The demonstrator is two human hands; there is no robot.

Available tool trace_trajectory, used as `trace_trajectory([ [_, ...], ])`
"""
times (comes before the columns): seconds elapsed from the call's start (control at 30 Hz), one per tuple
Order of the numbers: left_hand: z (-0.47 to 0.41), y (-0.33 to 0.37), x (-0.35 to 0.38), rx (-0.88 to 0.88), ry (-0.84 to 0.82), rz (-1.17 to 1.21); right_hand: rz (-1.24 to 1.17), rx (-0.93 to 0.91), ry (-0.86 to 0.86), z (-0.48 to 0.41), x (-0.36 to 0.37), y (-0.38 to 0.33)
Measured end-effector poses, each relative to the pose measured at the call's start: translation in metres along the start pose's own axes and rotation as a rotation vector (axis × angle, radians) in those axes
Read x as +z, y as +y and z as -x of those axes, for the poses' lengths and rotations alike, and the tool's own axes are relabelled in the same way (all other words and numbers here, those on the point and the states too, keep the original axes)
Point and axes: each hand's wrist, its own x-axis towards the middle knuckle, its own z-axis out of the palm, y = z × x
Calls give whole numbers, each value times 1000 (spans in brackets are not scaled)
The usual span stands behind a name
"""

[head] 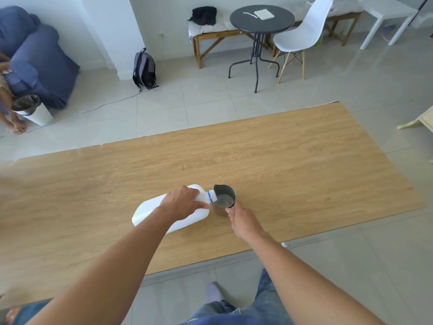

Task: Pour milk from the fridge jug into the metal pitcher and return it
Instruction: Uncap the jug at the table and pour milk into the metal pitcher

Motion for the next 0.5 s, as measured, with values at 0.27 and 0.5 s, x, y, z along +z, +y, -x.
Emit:
trace_trajectory([
  [0.27,-1,7,-3,-27,-19,-49,17,24,13,-4,2,-1],
  [0.5,0,13,-4,-29,-19,-125,-7,32,33,0,0,0],
])
